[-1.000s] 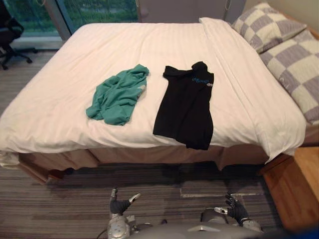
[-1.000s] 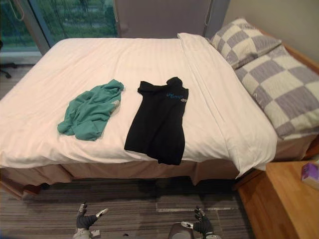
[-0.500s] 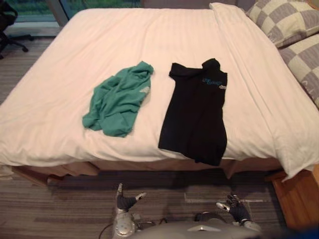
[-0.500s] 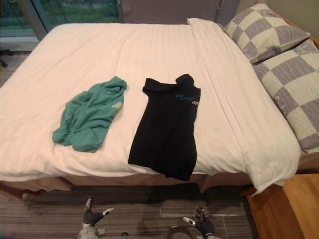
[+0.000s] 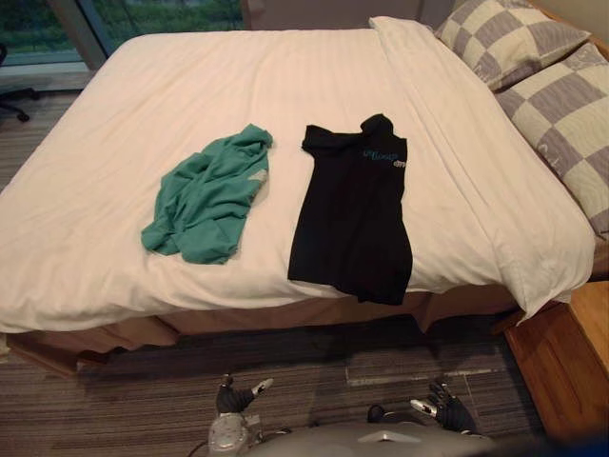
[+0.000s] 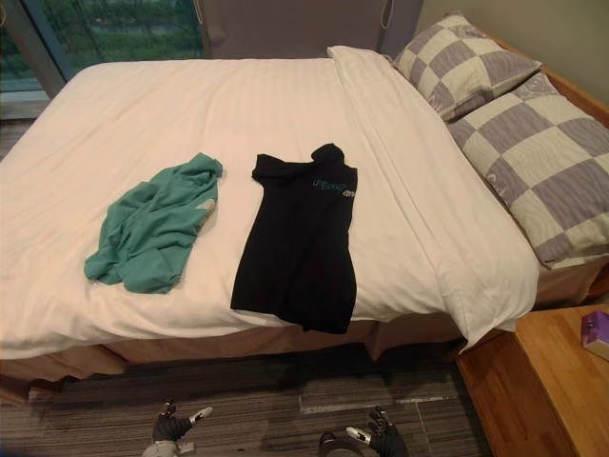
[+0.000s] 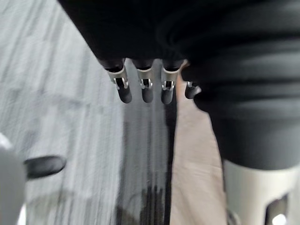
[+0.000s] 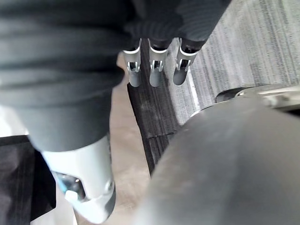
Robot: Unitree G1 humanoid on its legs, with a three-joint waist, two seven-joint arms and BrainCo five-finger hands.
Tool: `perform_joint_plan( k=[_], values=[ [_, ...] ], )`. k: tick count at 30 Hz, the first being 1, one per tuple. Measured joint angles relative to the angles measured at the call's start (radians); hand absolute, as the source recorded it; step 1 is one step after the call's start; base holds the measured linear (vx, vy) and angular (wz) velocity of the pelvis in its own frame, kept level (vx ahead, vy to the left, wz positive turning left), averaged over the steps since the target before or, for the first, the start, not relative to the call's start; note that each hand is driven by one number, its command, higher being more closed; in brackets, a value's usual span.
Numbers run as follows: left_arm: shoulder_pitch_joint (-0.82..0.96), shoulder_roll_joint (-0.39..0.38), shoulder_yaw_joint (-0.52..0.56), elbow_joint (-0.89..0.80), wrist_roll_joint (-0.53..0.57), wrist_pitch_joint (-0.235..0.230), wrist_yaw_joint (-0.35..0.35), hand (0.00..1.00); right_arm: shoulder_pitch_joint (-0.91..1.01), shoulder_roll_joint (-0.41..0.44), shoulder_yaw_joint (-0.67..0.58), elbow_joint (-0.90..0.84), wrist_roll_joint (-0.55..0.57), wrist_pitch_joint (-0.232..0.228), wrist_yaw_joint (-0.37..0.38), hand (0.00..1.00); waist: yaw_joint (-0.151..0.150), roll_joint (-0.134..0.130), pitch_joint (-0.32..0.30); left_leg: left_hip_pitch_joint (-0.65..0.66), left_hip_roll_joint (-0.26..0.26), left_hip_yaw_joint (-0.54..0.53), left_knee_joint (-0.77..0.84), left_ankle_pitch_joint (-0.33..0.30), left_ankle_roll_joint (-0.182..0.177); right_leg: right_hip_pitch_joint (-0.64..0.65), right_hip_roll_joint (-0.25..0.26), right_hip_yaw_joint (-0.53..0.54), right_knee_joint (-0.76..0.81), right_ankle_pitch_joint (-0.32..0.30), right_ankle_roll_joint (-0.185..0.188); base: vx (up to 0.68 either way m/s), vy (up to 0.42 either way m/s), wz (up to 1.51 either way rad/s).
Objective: Tidy the bed and pick cloth on bed and put in laundry
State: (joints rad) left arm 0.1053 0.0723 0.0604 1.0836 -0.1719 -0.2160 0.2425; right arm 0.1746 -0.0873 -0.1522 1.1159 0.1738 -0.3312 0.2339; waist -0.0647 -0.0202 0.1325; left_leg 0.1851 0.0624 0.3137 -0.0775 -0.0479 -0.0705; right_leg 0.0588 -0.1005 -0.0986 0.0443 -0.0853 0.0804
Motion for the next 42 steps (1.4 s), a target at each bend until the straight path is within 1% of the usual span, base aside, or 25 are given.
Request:
perform_joint_plan(
  k=[5,10,13,14,15,18,20,21,22,23,24,26,27,28,30,31,32,33,34,35,36,38,40,41,42],
  values=[
    [-0.006,-0.004,0.048,-0.004,-0.116,0.043,-0.076,0.0,0.007,-0.002,-0.033,0.0,-0.003,0.023,0.022,0.0,-0.001,0.01,0.007,-0.072,0.008,-0.047,0.18,-0.086,0.001,0.003,-0.031,-0.046,0.084,-0.067,0.008,0.06,-0.024,0.3],
    [0.009,-0.007,0.058,-0.015,-0.117,0.037,-0.086,0.0,-0.005,-0.013,-0.046,-0.002,-0.021,0.024,0.021,0.0,0.006,0.024,0.017,-0.099,0.003,-0.047,0.201,-0.069,-0.013,0.001,-0.054,-0.081,0.094,-0.078,0.01,0.06,0.003,0.3],
    [0.011,0.003,0.064,-0.033,-0.116,0.028,-0.096,0.0,-0.018,-0.002,-0.058,0.0,-0.027,0.027,0.021,0.0,0.013,-0.002,0.035,-0.142,-0.005,-0.042,0.321,-0.05,-0.024,0.039,-0.086,-0.071,0.073,-0.085,-0.003,0.01,-0.036,0.08],
    [0.009,0.005,0.068,-0.041,-0.117,0.014,-0.121,0.0,-0.024,0.0,-0.069,0.0,-0.043,0.03,0.028,0.0,0.019,-0.012,0.048,-0.183,0.037,-0.004,0.378,-0.13,-0.033,0.059,-0.088,-0.062,0.068,-0.09,-0.011,0.0,-0.042,-0.07],
    [0.01,0.002,0.068,-0.041,-0.117,0.013,-0.13,0.0,-0.026,0.0,-0.074,0.0,-0.043,0.03,0.031,0.0,0.02,-0.002,0.047,-0.196,0.065,0.01,0.383,-0.135,-0.035,0.062,-0.084,-0.058,0.068,-0.095,-0.011,-0.01,-0.027,-0.21],
    [0.017,-0.014,0.07,-0.04,-0.108,-0.004,-0.157,0.0,-0.031,-0.028,-0.103,0.002,-0.043,0.029,0.041,0.0,0.017,0.041,0.045,-0.242,0.165,0.012,0.372,-0.127,-0.028,0.058,-0.078,-0.019,0.118,-0.159,0.041,0.05,0.143,-0.32],
    [0.019,-0.02,0.07,-0.04,-0.057,-0.03,-0.157,0.0,-0.029,-0.033,-0.126,0.004,-0.046,0.028,0.04,0.0,0.02,0.044,0.04,-0.243,0.156,0.008,0.398,-0.106,-0.035,0.059,-0.099,0.004,0.15,-0.187,0.076,0.18,0.311,-0.41],
    [0.017,-0.007,0.064,-0.04,0.005,-0.04,-0.154,0.0,-0.018,-0.021,-0.14,0.008,-0.049,0.025,0.04,0.0,0.017,0.017,0.023,-0.247,0.114,0.022,0.425,-0.15,-0.027,0.063,-0.146,0.006,0.155,-0.194,0.086,0.22,0.344,-0.24],
    [0.013,-0.002,0.053,-0.039,0.022,-0.04,-0.153,0.0,-0.012,-0.01,-0.153,0.011,-0.047,0.024,0.04,0.0,0.011,0.009,0.015,-0.246,0.094,0.024,0.429,-0.168,-0.02,0.066,-0.174,0.004,0.169,-0.189,0.088,0.33,0.393,-0.04],
    [0.001,-0.004,0.024,-0.035,0.045,-0.034,-0.15,0.0,-0.011,-0.003,-0.167,0.018,-0.039,0.024,0.038,0.0,0.007,-0.001,0.01,-0.236,0.061,0.03,0.424,-0.19,-0.006,0.028,-0.21,0.002,0.26,-0.171,0.069,0.37,0.413,0.08],
    [-0.01,0.004,-0.002,-0.02,0.045,-0.025,-0.15,0.0,-0.003,0.01,-0.168,0.018,-0.036,0.023,0.038,0.0,0.005,0.007,0.003,-0.216,0.039,0.033,0.395,-0.189,0.005,-0.033,-0.229,0.001,0.375,-0.131,0.01,0.38,0.419,0.05],
    [-0.01,0.014,-0.037,-0.019,0.047,-0.015,-0.152,0.0,-0.001,0.032,-0.184,0.009,-0.014,-0.001,0.029,0.0,0.007,0.01,0.002,-0.159,0.005,0.034,0.334,-0.178,0.034,-0.1,-0.256,0.0,0.529,-0.077,-0.062,0.32,0.313,0.14],
    [-0.018,0.024,-0.063,-0.019,0.047,-0.003,-0.152,0.0,-0.002,0.037,-0.178,0.01,-0.015,-0.013,0.03,0.0,-0.002,0.014,0.009,-0.102,-0.004,0.028,0.286,-0.184,0.053,-0.133,-0.223,0.004,0.634,-0.127,-0.019,0.37,0.274,0.22],
    [-0.017,0.029,-0.065,-0.019,0.046,0.001,-0.152,0.0,0.001,0.038,-0.177,0.01,-0.02,-0.014,0.033,0.0,-0.001,0.014,0.009,-0.078,-0.002,0.025,0.267,-0.185,0.055,-0.141,-0.191,0.0,0.653,-0.152,-0.014,0.43,0.25,0.33],
    [-0.031,0.052,-0.082,-0.019,0.044,0.035,-0.152,0.0,0.002,0.036,-0.155,-0.004,-0.018,-0.037,0.035,0.0,-0.006,0.025,0.013,-0.005,0.022,-0.004,0.201,-0.185,0.055,-0.184,-0.028,-0.034,0.65,-0.226,-0.04,0.34,0.101,0.38],
    [-0.034,0.053,-0.083,-0.019,0.044,0.04,-0.153,0.0,0.002,0.034,-0.153,-0.007,-0.018,-0.039,0.036,0.0,-0.006,0.027,0.015,0.002,0.026,-0.007,0.196,-0.185,0.055,-0.196,-0.005,-0.042,0.641,-0.233,-0.047,0.35,0.036,0.41],
    [-0.046,0.053,-0.083,-0.018,0.044,0.059,-0.154,0.0,0.002,0.028,-0.143,-0.021,-0.018,-0.049,0.038,0.0,-0.008,0.033,0.02,0.022,0.04,-0.021,0.192,-0.185,0.054,-0.249,0.067,-0.071,0.586,-0.243,-0.071,0.37,0.001,0.31],
    [-0.048,0.05,-0.082,-0.015,0.044,0.065,-0.155,0.0,0.005,0.028,-0.132,-0.03,-0.016,-0.054,0.038,0.0,-0.011,0.036,0.021,0.032,0.043,-0.026,0.192,-0.186,0.051,-0.279,0.102,-0.079,0.523,-0.233,-0.084,0.48,0.007,-0.09],
    [-0.045,0.051,-0.077,0.0,0.044,0.073,-0.157,0.0,0.003,0.023,-0.113,-0.043,0.003,-0.059,0.04,0.0,0.012,0.034,0.023,0.04,0.032,-0.005,0.206,-0.192,0.029,-0.251,0.14,-0.082,0.293,-0.079,-0.209,0.51,0.039,-0.3],
    [-0.04,0.04,-0.067,0.007,0.041,0.08,-0.158,0.0,-0.004,0.017,-0.111,-0.041,0.011,-0.059,0.039,0.0,0.012,0.048,0.032,0.03,0.04,-0.009,0.248,-0.198,0.021,-0.222,0.146,-0.091,0.251,-0.062,-0.228,0.39,0.051,-0.35],
    [-0.041,0.037,-0.055,0.008,0.043,0.085,-0.163,0.0,-0.003,0.014,-0.11,-0.036,0.029,-0.058,0.039,0.0,0.008,0.041,0.044,-0.031,0.041,-0.005,0.319,-0.222,0.011,-0.208,0.126,-0.083,0.222,-0.05,-0.233,0.3,0.023,0.0],
    [-0.055,0.042,-0.047,0.005,0.013,0.12,-0.172,0.0,0.008,0.022,-0.109,-0.032,0.052,-0.055,0.037,0.0,-0.004,0.026,0.071,-0.047,0.011,0.009,0.24,-0.228,0.001,-0.137,0.084,-0.073,0.16,-0.037,-0.219,0.18,-0.023,0.04],
    [-0.059,0.037,-0.051,0.015,-0.047,0.144,-0.172,0.0,0.012,0.023,-0.115,-0.034,0.09,-0.04,0.023,0.0,-0.009,0.041,0.072,-0.073,0.031,0.006,0.158,-0.099,-0.005,-0.105,0.095,-0.072,0.138,-0.034,-0.194,0.06,0.002,-0.01],
    [-0.057,0.017,-0.049,0.017,-0.075,0.14,-0.171,0.0,0.022,0.012,-0.11,-0.042,0.125,-0.021,0.004,0.0,-0.007,0.061,0.074,-0.1,0.068,0.011,0.185,-0.048,-0.002,-0.094,0.115,-0.073,0.142,-0.045,-0.181,0.01,0.032,0.13],
    [-0.051,0.024,-0.049,0.017,-0.076,0.138,-0.172,0.0,0.029,0.014,-0.111,-0.039,0.148,-0.002,-0.013,0.0,-0.007,0.056,0.065,-0.083,0.066,0.004,0.163,-0.051,-0.004,-0.088,0.111,-0.074,0.142,-0.055,-0.166,-0.05,0.062,0.16]
  ],
)
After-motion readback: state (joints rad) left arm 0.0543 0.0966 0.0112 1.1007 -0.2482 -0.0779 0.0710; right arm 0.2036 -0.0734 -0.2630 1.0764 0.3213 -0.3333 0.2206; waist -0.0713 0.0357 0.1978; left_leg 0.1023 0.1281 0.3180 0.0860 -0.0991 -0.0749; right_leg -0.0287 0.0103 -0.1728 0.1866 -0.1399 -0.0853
